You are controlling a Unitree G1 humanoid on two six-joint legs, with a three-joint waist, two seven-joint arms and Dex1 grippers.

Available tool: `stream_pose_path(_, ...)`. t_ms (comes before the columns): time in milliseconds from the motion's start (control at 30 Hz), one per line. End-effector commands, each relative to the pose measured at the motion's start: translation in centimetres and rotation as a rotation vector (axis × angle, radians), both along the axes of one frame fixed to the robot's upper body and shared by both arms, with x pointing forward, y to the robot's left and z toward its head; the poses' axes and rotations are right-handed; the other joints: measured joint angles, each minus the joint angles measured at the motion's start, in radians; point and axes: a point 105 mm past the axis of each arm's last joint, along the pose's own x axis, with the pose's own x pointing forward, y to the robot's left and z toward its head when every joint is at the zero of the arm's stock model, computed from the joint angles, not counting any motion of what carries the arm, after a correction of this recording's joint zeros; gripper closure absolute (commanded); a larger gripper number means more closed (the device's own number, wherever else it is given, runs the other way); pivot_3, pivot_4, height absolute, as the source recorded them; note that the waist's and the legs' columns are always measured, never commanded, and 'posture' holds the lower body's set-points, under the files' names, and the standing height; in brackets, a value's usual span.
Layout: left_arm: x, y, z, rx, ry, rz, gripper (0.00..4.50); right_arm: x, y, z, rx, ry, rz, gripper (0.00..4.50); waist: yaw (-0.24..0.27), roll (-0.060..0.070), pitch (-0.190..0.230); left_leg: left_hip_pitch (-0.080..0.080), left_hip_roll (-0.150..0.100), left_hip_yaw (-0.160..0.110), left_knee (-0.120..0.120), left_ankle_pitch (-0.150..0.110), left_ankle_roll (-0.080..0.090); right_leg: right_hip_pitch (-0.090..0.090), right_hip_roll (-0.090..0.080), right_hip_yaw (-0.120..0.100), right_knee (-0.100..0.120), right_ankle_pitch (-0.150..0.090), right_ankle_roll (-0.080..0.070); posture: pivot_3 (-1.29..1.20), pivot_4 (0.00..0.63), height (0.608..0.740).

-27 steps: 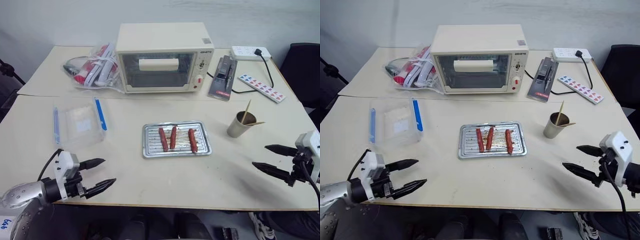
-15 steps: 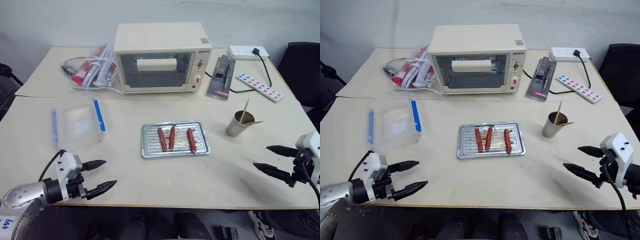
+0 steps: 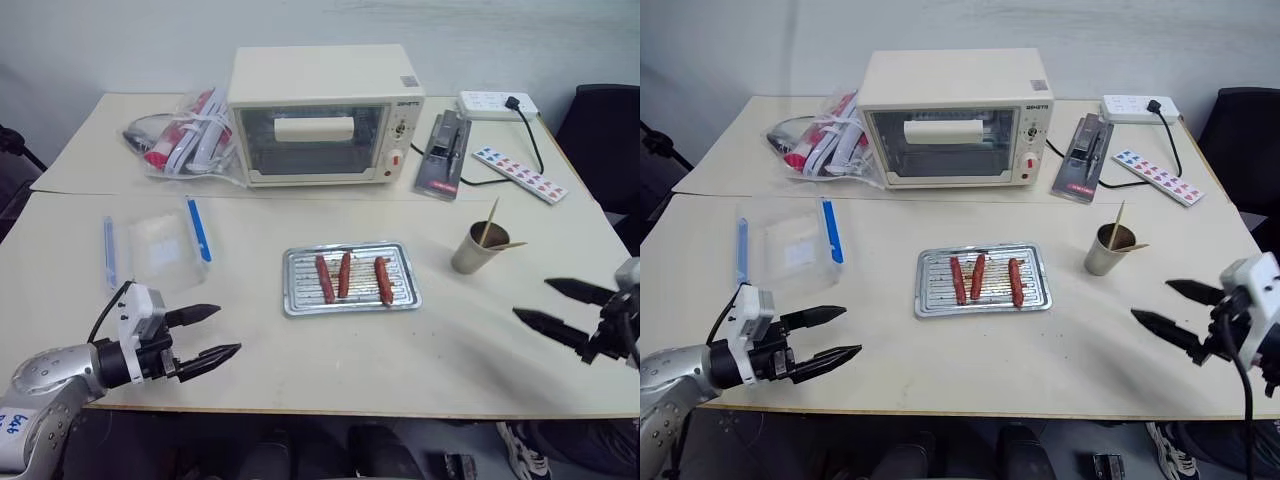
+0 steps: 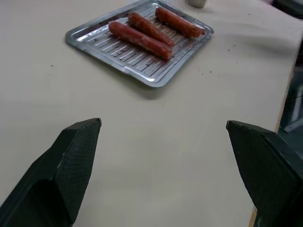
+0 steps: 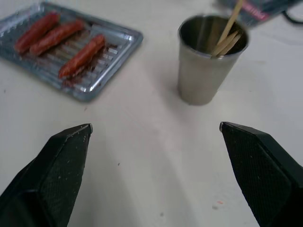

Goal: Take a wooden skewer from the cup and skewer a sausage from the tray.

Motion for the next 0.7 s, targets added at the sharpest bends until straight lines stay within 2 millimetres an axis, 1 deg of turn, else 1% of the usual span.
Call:
stream_pose_path(33,0.2,-2.3,3.6,-0.081,-0.052,-0.159,0.03,0.9,0.6,4.8,0.026,-0.135,-0.027,0.0,0.0,0.0,0.0,0.0,0.0,0.0,0.001,0.0,0.0,0.0,0.0,0.0,0.0,0.0,0.0,0.0,0.15,0.74)
stream_pose_path(100,0.7,-3.3,5.3,-0.106,-0.071,-0.237,0.03,2.4,0.8,6.0,0.009,-0.139,-0.066,0.0,-0.001,0.0,0.0,0.0,0.0,0.0,0.001,0.0,-0.001,0.0,0.0,0.0,0.001,0.0,0.0,0.0,0.15,0.74)
stream_pose_path(167,1.1,-4.0,6.6,-0.11,-0.088,-0.298,0.03,3.9,1.0,6.3,-0.009,-0.115,-0.108,0.0,-0.003,0.0,0.0,-0.001,0.0,0.0,0.002,0.001,-0.001,-0.001,0.0,0.0,0.001,0.0,0.0,0.0,0.15,0.74)
stream_pose_path(233,1.7,-4.6,7.2,-0.084,-0.113,-0.333,0.03,5.0,1.4,6.3,-0.03,-0.095,-0.117,0.0,-0.004,0.0,0.0,-0.001,0.0,0.0,0.001,0.002,-0.004,-0.002,0.0,0.0,0.001,0.0,0.0,0.0,0.15,0.74)
stream_pose_path(333,2.3,-5.3,7.7,-0.048,-0.149,-0.388,0.0,6.3,2.0,5.9,-0.05,-0.066,-0.108,0.5,-0.004,0.0,0.0,-0.004,0.0,0.0,0.001,0.003,-0.004,-0.003,0.0,0.0,0.0,0.0,0.0,0.0,0.15,0.74)
stream_pose_path(400,2.4,-5.9,7.9,-0.042,-0.16,-0.42,0.0,7.6,1.1,5.4,-0.057,-0.035,-0.174,1.0,-0.004,0.0,0.0,-0.005,0.0,0.001,0.001,0.002,-0.004,-0.004,0.0,0.0,0.0,0.0,0.0,0.0,0.15,0.74)
stream_pose_path(433,2.4,-6.1,8.0,-0.039,-0.163,-0.43,0.0,8.1,0.7,5.3,-0.061,-0.025,-0.198,1.39,-0.004,0.0,0.0,-0.005,0.0,0.001,0.002,0.002,-0.004,-0.004,0.0,0.0,0.0,0.0,0.0,0.0,0.15,0.74)
stream_pose_path(467,2.4,-6.4,8.0,-0.034,-0.165,-0.447,0.0,8.6,0.4,5.1,-0.066,-0.014,-0.223,1.55,-0.004,0.0,0.0,-0.005,-0.001,0.001,0.002,0.002,-0.004,-0.005,0.0,0.0,0.0,0.0,0.0,0.0,0.15,0.74)
stream_pose_path(567,2.4,-7.3,7.8,-0.018,-0.183,-0.477,0.0,9.8,0.4,4.5,-0.07,0.015,-0.241,2.31,-0.004,0.0,0.0,-0.005,-0.001,0.001,0.002,0.002,-0.004,-0.005,0.0,0.0,0.0,0.0,0.0,0.0,0.15,0.74)
stream_pose_path(700,2.5,-8.0,7.7,-0.006,-0.198,-0.493,0.0,11.0,1.2,4.4,-0.027,0.027,-0.221,2.31,-0.005,0.0,0.0,-0.005,0.0,0.001,0.003,0.003,-0.004,-0.005,0.0,0.0,0.001,0.0,0.0,0.0,0.15,0.74)
